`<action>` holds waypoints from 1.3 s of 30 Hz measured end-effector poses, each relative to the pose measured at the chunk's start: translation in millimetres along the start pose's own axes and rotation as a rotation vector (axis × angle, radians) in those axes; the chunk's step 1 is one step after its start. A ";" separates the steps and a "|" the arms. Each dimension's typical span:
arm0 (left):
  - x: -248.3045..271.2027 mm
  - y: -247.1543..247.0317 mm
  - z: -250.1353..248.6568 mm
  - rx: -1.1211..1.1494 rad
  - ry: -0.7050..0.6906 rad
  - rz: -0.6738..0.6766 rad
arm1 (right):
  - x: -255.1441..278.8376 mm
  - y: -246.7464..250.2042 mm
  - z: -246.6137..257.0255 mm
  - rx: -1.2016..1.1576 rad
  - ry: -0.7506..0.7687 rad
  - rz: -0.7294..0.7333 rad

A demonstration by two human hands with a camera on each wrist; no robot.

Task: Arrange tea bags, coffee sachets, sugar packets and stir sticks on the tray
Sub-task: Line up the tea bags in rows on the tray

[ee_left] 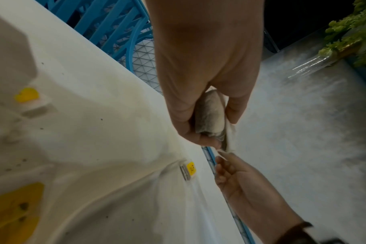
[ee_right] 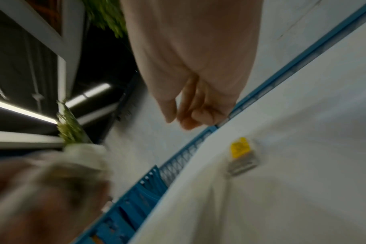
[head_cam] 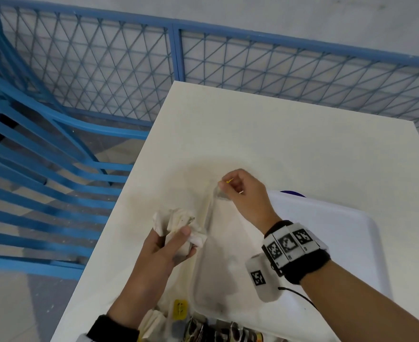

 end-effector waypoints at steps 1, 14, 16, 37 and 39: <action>-0.4 -2.0 -0.8 -0.001 -0.005 0.004 | 9.8 -4.9 6.5 -0.045 -0.019 0.094; -1.3 -24.6 -4.9 -0.049 -0.059 0.072 | 74.1 -9.2 25.8 -0.107 0.031 0.336; -1.1 -24.0 -3.0 -0.058 -0.054 0.077 | 71.0 -3.7 20.0 -0.149 -0.039 0.304; -11.8 -15.0 5.2 -0.054 -0.041 0.011 | -14.7 40.8 -67.4 -0.047 -0.326 -0.197; -13.1 -14.8 5.9 -0.047 -0.038 0.013 | -19.9 39.5 -66.4 0.026 -0.283 -0.209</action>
Point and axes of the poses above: each hand's wrist, its own x-axis away from the middle knuckle, its own y-axis out of the back of the hand, z = x × y, the point moved 7 cm from there along -x, towards the middle knuckle, and after that the axes turned 7 degrees about -z, right-handed, at the moved point
